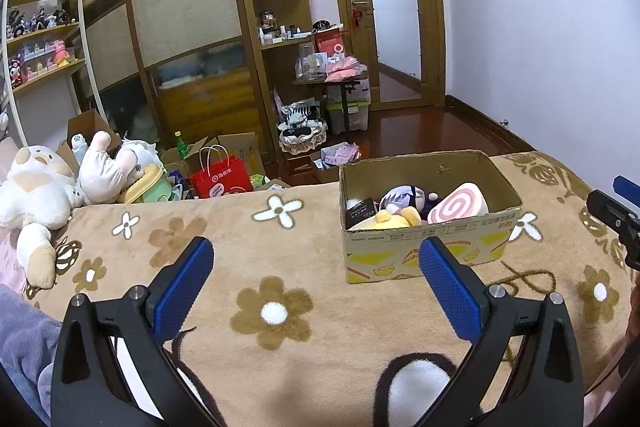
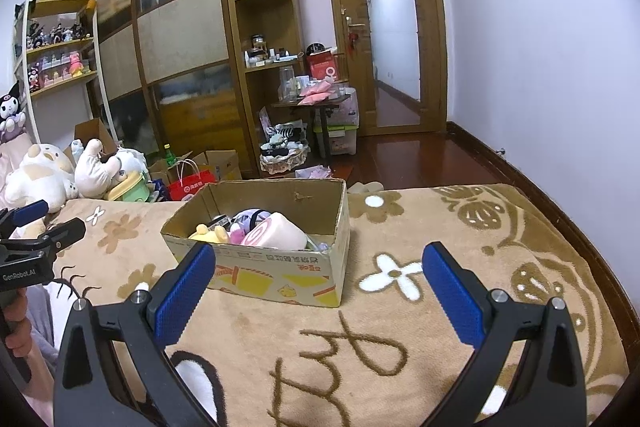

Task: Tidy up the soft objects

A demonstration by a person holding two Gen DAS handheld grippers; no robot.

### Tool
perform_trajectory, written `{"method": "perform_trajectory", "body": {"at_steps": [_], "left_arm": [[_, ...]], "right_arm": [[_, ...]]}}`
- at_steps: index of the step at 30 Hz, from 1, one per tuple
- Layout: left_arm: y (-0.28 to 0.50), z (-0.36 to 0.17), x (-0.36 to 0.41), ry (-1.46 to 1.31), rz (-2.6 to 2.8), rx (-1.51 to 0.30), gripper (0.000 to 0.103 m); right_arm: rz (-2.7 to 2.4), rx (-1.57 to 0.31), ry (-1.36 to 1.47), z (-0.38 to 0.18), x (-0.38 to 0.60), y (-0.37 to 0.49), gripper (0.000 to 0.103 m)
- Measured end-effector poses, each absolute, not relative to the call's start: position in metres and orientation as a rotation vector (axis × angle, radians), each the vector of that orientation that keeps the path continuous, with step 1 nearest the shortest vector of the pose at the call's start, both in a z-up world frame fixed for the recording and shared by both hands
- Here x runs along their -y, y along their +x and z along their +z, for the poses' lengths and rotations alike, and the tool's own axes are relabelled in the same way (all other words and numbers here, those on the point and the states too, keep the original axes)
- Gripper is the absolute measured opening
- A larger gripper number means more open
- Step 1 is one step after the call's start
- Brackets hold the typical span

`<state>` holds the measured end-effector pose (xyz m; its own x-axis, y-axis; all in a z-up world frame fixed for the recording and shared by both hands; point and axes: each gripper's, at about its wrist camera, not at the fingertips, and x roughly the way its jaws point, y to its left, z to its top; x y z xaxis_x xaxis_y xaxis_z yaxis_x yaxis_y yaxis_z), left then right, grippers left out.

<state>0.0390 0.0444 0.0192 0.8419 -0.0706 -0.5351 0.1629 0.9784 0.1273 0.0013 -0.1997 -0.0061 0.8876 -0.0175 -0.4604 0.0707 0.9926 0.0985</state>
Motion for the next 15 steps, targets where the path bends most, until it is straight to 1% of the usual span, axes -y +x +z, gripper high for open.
{"method": "perform_trajectory", "body": {"at_steps": [15], "left_arm": [[0.0404,0.0169,-0.0455,0.175,-0.120,-0.567,0.101]], "right_arm": [[-0.042,-0.498,0.086,-0.0144,0.2035,0.0046,0.103]]}}
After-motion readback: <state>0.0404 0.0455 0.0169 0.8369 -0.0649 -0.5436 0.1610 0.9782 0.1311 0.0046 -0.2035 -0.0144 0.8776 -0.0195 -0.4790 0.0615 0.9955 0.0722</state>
